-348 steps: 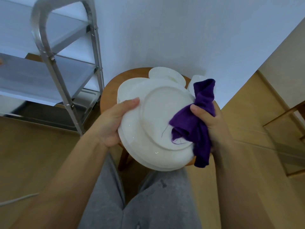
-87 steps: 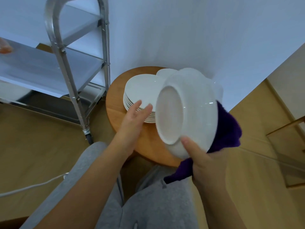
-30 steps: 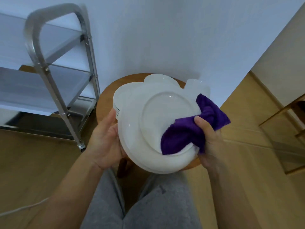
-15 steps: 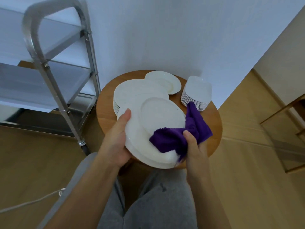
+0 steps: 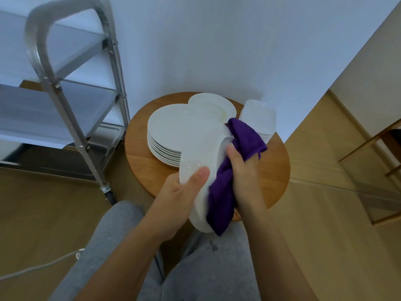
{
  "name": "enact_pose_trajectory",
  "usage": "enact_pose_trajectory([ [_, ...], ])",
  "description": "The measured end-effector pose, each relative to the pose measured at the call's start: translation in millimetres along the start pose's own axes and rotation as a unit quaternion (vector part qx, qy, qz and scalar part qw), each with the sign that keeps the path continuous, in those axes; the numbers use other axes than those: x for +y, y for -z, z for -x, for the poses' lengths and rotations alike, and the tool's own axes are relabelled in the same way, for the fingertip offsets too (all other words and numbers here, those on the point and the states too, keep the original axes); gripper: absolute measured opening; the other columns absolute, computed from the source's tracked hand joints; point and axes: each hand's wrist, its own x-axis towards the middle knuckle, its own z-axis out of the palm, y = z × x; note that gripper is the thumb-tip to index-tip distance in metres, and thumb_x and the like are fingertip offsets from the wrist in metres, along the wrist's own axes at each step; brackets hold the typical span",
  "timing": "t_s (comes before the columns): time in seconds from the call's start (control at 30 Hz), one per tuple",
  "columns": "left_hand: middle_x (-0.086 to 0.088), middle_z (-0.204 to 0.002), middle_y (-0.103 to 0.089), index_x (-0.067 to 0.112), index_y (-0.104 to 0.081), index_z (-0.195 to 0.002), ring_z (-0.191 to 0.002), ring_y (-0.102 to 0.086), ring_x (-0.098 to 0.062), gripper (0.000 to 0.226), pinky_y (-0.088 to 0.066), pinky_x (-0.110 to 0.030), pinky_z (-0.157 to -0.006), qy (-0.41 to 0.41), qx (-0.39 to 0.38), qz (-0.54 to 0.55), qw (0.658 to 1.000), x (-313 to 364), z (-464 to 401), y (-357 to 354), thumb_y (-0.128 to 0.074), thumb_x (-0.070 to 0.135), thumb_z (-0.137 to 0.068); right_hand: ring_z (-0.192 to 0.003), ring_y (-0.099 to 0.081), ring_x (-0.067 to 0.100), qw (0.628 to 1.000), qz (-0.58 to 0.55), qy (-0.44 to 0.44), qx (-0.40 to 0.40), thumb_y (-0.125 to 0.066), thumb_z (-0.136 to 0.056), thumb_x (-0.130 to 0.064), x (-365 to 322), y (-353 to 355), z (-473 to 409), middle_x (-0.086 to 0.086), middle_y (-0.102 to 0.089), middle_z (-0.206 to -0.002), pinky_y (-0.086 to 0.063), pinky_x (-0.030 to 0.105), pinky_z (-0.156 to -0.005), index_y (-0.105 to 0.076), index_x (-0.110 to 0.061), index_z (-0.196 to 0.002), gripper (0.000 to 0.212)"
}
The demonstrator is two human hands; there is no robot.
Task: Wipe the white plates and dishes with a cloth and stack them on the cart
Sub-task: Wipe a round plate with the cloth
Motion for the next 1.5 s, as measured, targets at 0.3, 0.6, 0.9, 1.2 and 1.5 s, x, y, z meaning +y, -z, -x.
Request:
enact_pose_trajectory([
  [0.3,0.02,-0.069,-0.067,0.035,-0.054,-0.082,-0.07,-0.066,-0.004,0.018,-0.05,-0.014,-0.051,-0.012,0.117,-0.042,0.992,4,-10,6,-0.054,0.05,-0.073,-0.096,-0.058,0.004,0.993,0.021,-0.018,-0.117,-0.05,-0.091,-0.042,12,-16,30,-0.008,-0.06,-0.109,-0.049,0.021,-0.082,-0.043,-0.023,-0.131,0.045],
  [0.6,0.012,-0.081,-0.073,0.038,-0.052,-0.098,-0.076,-0.071,-0.01,0.032,-0.055,-0.024,-0.055,-0.017,0.087,0.091,0.992,20,-21,23,-0.057,0.046,-0.067,-0.104,-0.048,-0.01,0.973,0.114,0.196,-0.047,-0.046,-0.083,-0.034,35,2,31,-0.023,-0.049,-0.111,-0.039,0.008,-0.088,-0.042,-0.044,-0.112,0.031],
  [0.9,0.013,-0.078,-0.073,0.035,-0.053,-0.095,-0.075,-0.069,-0.006,0.025,-0.054,-0.016,-0.056,-0.061,0.074,-0.012,0.995,44,-34,35,-0.053,0.046,-0.073,-0.042,-0.046,-0.004,0.997,-0.014,0.04,0.06,-0.042,-0.096,-0.014,18,11,-22,-0.017,-0.047,-0.044,-0.035,0.009,-0.04,-0.045,-0.018,-0.07,0.026],
  [1.2,0.008,-0.062,-0.052,0.034,-0.047,-0.098,-0.056,-0.053,-0.008,0.026,-0.045,-0.021,-0.051,-0.187,0.002,-0.579,0.793,60,-102,38,-0.037,0.057,-0.09,-0.042,-0.049,-0.005,0.994,-0.04,-0.009,0.104,-0.046,-0.095,-0.02,16,11,-44,-0.015,-0.05,-0.049,-0.038,0.01,-0.041,-0.05,-0.026,-0.079,0.017],
  [1.5,0.005,-0.147,-0.038,0.032,-0.023,-0.145,-0.103,-0.062,-0.02,0.049,-0.048,-0.027,-0.065,-0.228,-0.108,-0.835,0.488,1,-174,49,-0.025,0.047,-0.098,-0.048,-0.05,0.001,0.985,-0.043,-0.049,0.161,-0.048,-0.093,-0.022,31,15,-60,-0.014,-0.05,-0.05,-0.04,0.018,-0.049,-0.051,-0.028,-0.078,0.017],
])
